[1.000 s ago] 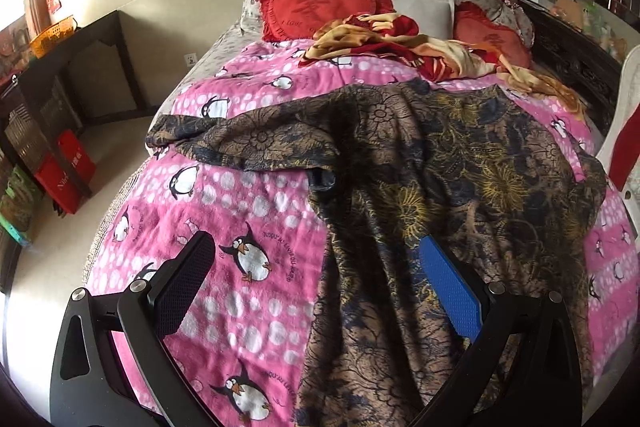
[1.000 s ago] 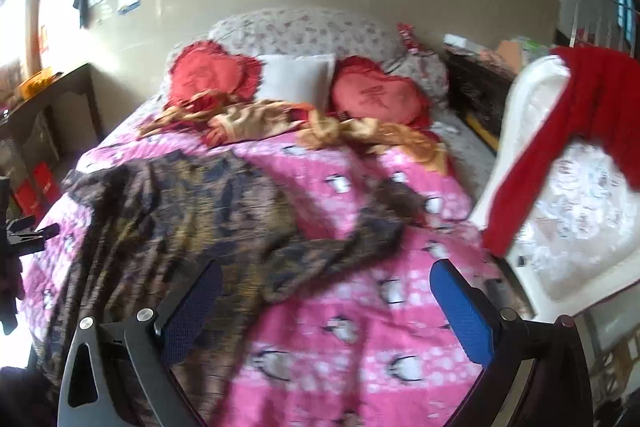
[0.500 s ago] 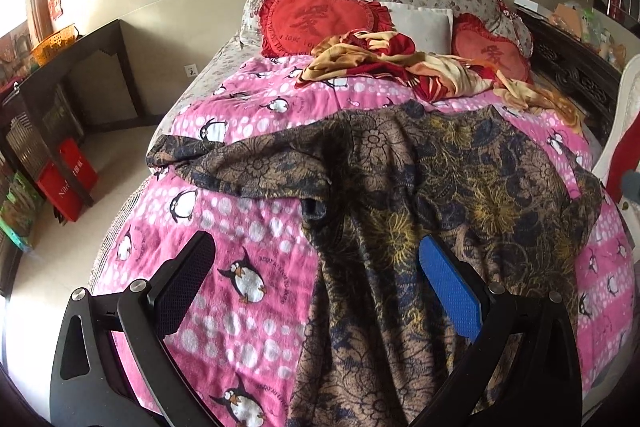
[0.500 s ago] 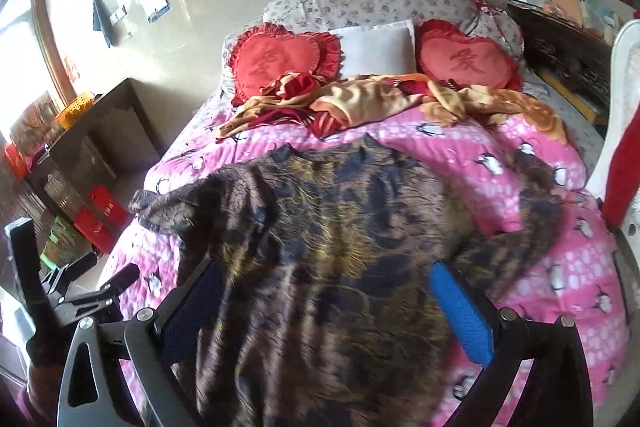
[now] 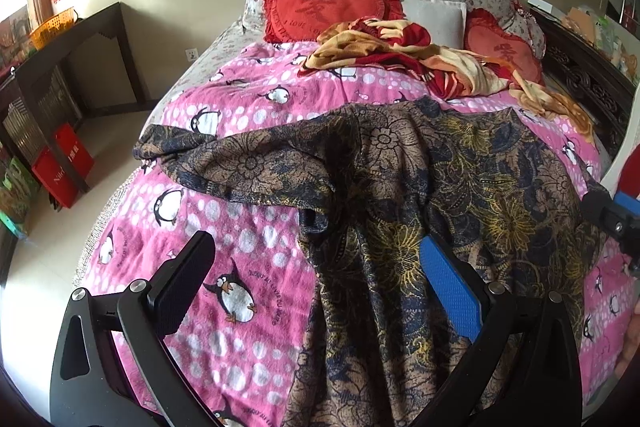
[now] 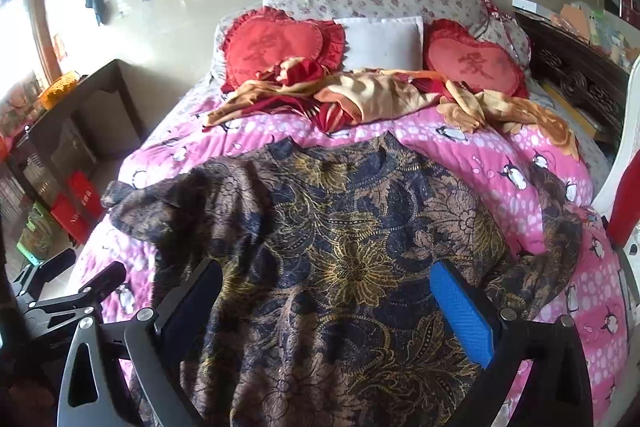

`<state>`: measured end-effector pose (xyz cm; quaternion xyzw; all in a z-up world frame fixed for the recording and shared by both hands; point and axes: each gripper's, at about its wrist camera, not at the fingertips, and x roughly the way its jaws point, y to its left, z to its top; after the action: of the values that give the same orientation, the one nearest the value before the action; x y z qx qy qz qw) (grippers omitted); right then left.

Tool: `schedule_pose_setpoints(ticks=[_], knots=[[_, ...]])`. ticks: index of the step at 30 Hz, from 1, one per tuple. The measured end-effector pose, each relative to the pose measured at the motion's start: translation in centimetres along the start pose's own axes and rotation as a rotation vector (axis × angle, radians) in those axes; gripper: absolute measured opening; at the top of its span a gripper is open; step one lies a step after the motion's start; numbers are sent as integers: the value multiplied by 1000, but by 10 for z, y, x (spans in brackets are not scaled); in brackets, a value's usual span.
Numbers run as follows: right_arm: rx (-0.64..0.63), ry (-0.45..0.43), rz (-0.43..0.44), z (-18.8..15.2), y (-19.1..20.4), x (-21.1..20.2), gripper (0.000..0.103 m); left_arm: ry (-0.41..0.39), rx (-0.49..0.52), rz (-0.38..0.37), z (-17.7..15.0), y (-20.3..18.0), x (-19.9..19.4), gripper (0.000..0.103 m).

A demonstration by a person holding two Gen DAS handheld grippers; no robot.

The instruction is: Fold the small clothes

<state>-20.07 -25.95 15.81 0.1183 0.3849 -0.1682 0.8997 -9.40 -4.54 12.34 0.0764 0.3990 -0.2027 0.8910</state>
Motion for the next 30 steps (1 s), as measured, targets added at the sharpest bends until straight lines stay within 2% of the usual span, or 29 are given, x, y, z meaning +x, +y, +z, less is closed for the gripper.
schedule_pose_setpoints(ticks=[8, 13, 19, 30], knots=[[4, 41, -25, -4, 2, 26, 103, 28, -7, -3, 3, 2, 16, 102], [-4, 50, -38, -4, 2, 35, 103, 36, -27, 12, 3, 16, 24, 102], [11, 83, -15, -6, 4, 50, 103, 68, -81, 21, 1, 35, 34, 102], [-27, 95, -3, -7, 21, 58, 103, 69, -76, 33, 3, 39, 36, 102]])
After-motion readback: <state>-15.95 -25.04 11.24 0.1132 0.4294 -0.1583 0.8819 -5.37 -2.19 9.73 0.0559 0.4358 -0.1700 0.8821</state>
